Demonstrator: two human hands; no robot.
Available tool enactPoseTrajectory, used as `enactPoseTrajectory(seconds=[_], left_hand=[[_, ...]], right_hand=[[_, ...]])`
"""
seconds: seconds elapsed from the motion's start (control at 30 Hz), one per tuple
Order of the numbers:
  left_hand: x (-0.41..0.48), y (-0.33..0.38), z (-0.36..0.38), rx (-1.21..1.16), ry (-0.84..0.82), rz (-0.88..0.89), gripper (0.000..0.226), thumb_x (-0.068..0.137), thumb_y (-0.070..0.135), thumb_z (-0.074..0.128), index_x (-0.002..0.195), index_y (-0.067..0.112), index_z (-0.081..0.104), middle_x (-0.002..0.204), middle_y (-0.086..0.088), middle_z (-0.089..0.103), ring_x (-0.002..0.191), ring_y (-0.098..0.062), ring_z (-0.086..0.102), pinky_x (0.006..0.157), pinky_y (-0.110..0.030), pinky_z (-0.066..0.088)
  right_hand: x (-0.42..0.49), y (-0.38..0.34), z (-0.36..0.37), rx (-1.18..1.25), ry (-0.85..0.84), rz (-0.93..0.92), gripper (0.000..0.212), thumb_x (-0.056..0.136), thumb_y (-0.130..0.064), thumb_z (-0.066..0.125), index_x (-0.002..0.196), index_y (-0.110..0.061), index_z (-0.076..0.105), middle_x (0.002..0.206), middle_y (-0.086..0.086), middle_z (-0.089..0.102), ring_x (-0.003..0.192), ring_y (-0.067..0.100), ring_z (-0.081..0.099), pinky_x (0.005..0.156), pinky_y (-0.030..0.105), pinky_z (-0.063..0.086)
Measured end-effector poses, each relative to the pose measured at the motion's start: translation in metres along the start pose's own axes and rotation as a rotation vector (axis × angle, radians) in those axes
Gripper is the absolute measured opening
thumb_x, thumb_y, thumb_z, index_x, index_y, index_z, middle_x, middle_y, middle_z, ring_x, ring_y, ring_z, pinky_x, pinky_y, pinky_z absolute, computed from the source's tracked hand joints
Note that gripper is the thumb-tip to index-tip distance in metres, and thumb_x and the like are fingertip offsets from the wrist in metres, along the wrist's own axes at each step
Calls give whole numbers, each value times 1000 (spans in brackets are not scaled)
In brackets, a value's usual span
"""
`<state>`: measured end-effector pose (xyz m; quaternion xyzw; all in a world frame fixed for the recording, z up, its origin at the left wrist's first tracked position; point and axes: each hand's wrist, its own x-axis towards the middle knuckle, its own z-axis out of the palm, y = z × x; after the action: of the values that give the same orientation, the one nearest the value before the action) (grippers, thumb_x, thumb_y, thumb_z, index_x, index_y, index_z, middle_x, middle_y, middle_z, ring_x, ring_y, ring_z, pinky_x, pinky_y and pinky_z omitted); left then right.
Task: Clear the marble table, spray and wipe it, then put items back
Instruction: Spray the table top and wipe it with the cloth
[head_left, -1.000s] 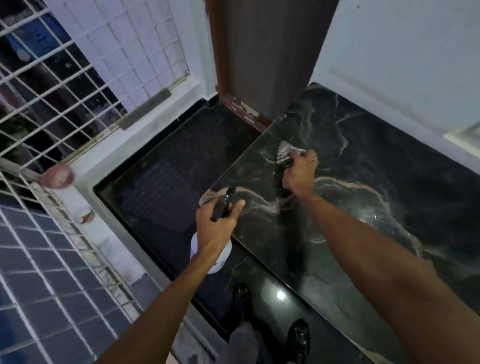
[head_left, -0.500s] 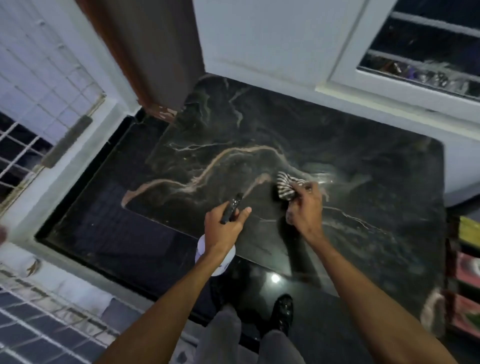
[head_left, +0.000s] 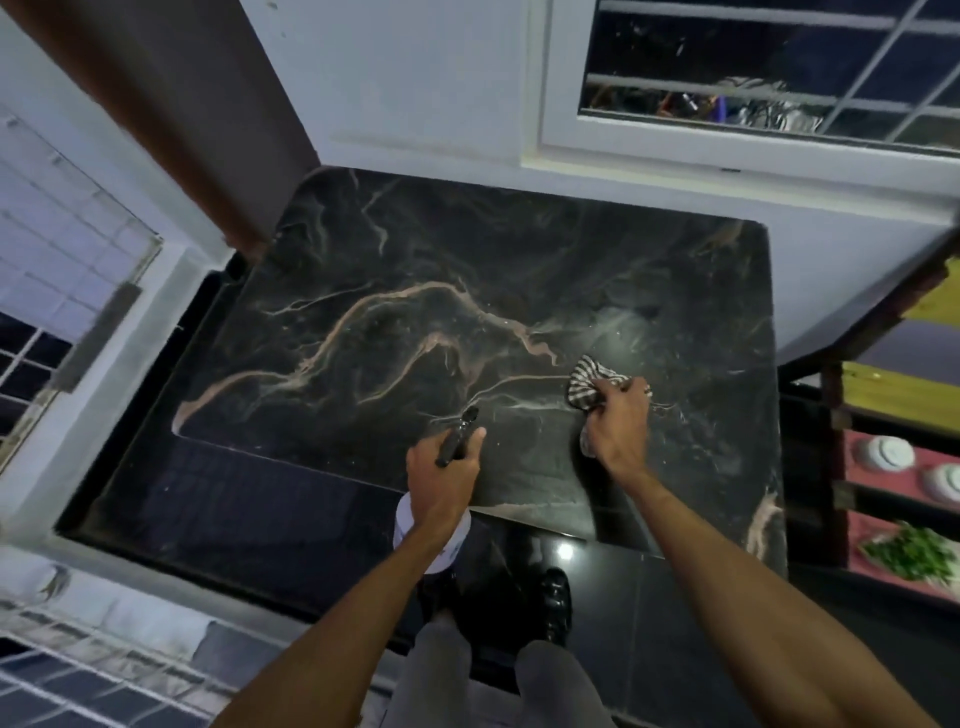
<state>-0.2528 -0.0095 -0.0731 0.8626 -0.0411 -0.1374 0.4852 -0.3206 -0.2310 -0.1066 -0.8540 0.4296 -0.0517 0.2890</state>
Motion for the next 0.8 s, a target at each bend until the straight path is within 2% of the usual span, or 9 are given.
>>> enactPoseTrajectory(seconds=[0.07,0.2,0.3,0.37,0.43,0.53,0.6,0.7,0.8], left_hand=[[4,-3,-9,-27,25,14,51,91,31,80,59,-1,54,52,-13,52,52,-18,45,58,-29,41],[14,-17,-33,-25,63,16,55,91,29,80,54,10,44,49,3,43,50,-12,39,54,-25,36],[21,-27,-54,-34,114,15,57,92,26,80,51,20,39,45,11,38,47,-8,37,50,-16,33],[28,-34,-72,-70,106,18,52,89,28,83,54,17,46,48,8,47,49,-10,42,54,-21,40],[35,-40,-89,-83,85,37,46,88,28,83,59,10,52,53,-1,54,53,-17,49,58,-29,44],[46,-53,-110,-52,92,79,39,91,22,79,60,15,56,54,3,55,53,-7,47,55,-24,41],[53,-57,-119,-52,99,101,37,91,21,79,63,9,59,56,-3,59,54,-7,50,55,-24,43],[63,-65,-130,-56,104,122,45,91,24,81,61,4,55,54,-8,56,52,-8,49,56,-22,42],[62,-71,-133,-70,91,125,40,91,23,80,61,11,57,57,-3,59,52,-7,52,55,-16,41]], right_hand=[[-15,-21,21,-9,-38,-100,52,88,4,50,135,-12,61,131,19,41,121,37,43,108,45,43],[-25,-55,57,-63,-173,-422,57,88,4,51,139,-19,61,131,13,44,122,31,43,106,42,45],[1,-78,63,3,-84,-193,58,85,7,51,136,-16,63,138,16,41,126,37,44,112,41,41],[-1,-104,77,-6,-72,-134,59,85,7,51,138,-16,60,144,17,37,129,37,41,113,45,41],[-28,-134,98,-49,-158,-348,62,85,6,50,142,-20,55,138,15,40,124,34,42,107,47,45],[-71,-162,133,-101,-391,-678,53,89,1,51,136,-20,60,133,12,43,121,34,43,95,48,51],[-64,-169,137,-105,-367,-635,50,88,2,53,132,-20,64,131,11,43,120,32,43,93,48,52],[-57,-176,141,-65,-187,-312,60,86,6,52,139,-21,58,137,12,41,122,34,43,98,49,52],[-101,-176,148,-117,-314,-545,67,81,4,57,140,-26,55,137,9,41,123,34,42,89,48,56]])
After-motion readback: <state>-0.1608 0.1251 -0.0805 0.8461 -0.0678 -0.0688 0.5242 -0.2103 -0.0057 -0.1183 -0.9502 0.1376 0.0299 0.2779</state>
